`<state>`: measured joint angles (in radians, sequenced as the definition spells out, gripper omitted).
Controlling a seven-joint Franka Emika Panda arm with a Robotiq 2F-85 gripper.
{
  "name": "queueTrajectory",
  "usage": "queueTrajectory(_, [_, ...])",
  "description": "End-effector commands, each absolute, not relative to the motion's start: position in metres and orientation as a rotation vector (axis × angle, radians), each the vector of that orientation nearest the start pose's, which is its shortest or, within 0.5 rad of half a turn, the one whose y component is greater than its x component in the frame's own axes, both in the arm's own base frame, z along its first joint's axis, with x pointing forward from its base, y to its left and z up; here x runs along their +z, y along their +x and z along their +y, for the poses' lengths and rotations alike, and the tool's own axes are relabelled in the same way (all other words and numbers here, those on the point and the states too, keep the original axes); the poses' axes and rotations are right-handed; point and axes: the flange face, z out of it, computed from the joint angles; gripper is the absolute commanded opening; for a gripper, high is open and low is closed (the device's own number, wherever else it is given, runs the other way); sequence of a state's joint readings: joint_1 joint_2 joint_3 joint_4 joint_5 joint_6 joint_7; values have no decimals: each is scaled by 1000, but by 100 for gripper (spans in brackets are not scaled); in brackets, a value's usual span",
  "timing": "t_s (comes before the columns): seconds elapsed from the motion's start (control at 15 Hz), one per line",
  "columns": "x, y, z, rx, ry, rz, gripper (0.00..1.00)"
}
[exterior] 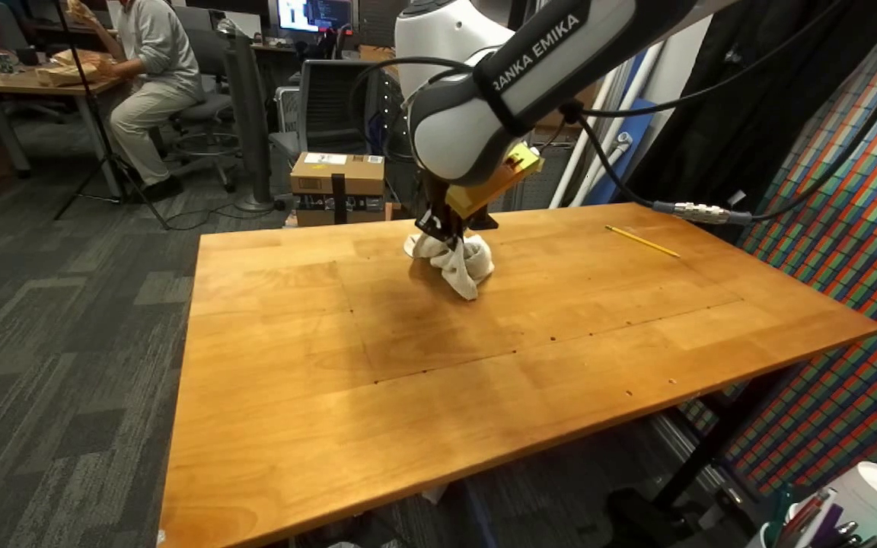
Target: Fold the white towel
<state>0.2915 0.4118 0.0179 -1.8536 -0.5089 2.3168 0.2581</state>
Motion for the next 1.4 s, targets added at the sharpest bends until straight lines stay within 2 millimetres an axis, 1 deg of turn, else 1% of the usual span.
queueTrajectory(0.0, [299, 622, 164, -168, -3408, -620, 7])
queueTrajectory(0.4, [276, 634, 126, -44, -3370, -492, 7])
queueTrajectory(0.8, [264, 645, 96, 24, -3342, -375, 9])
queueTrajectory(0.87, [264, 647, 93, 21, -3351, -364, 17])
queueTrajectory(0.93, [264, 648, 90, 19, -3357, -356, 34])
queueTrajectory(1.07, [266, 649, 86, 19, -3364, -349, 47])
queueTrajectory(1.33, [283, 648, 83, 17, -3389, -330, 77])
